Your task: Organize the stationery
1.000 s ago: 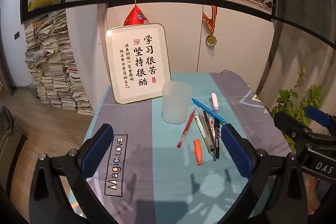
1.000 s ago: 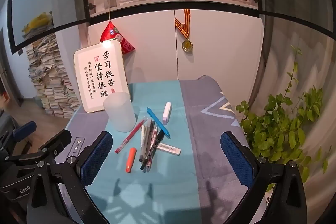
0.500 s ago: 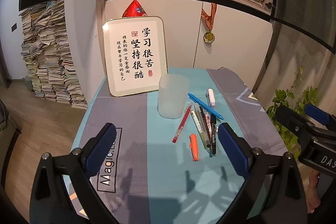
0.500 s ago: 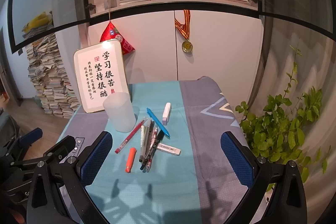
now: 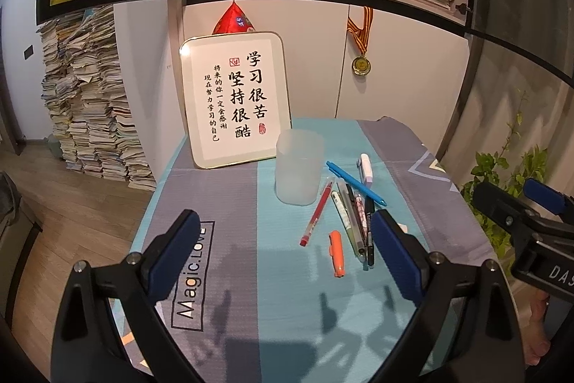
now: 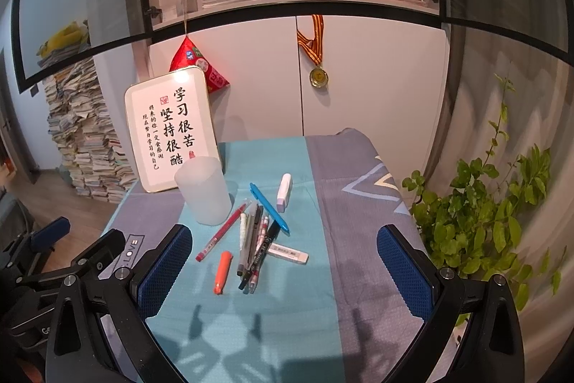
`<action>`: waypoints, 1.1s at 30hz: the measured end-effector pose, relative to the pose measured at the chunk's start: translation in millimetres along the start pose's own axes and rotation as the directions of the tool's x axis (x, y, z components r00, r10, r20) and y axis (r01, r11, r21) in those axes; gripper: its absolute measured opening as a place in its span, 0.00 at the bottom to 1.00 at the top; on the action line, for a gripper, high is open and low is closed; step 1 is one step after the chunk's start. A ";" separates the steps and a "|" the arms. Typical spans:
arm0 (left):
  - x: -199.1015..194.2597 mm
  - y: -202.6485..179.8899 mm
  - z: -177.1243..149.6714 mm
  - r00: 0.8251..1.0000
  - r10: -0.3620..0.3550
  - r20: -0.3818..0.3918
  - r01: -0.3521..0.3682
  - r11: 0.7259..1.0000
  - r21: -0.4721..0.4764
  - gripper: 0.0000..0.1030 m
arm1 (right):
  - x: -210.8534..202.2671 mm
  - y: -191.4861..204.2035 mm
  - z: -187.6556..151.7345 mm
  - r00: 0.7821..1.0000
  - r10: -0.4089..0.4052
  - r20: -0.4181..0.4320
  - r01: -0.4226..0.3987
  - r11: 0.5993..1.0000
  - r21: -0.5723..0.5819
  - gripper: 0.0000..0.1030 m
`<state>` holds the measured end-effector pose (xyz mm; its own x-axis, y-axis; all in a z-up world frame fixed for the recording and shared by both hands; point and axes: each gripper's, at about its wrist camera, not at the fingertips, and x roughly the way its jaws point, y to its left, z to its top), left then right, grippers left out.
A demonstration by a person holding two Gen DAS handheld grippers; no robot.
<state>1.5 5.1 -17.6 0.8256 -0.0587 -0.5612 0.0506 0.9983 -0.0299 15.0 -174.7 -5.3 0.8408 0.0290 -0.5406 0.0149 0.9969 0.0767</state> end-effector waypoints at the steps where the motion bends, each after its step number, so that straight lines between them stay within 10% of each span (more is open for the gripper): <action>1: -0.1 -0.4 -0.3 1.000 0.002 0.001 -0.002 1.000 0.002 0.92 | 0.0 0.1 -0.1 1.000 0.000 0.000 0.000 1.000 0.000 1.00; 33: 1.5 0.4 1.4 1.000 0.013 0.008 -0.014 1.000 0.017 0.93 | 2.6 2.1 0.0 1.000 0.001 0.000 -0.001 1.000 0.000 1.00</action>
<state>3.5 5.4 -17.3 0.8305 -0.0453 -0.5551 0.0491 0.9988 -0.0081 17.2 -172.5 -6.4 0.8408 0.0300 -0.5406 0.0142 0.9969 0.0774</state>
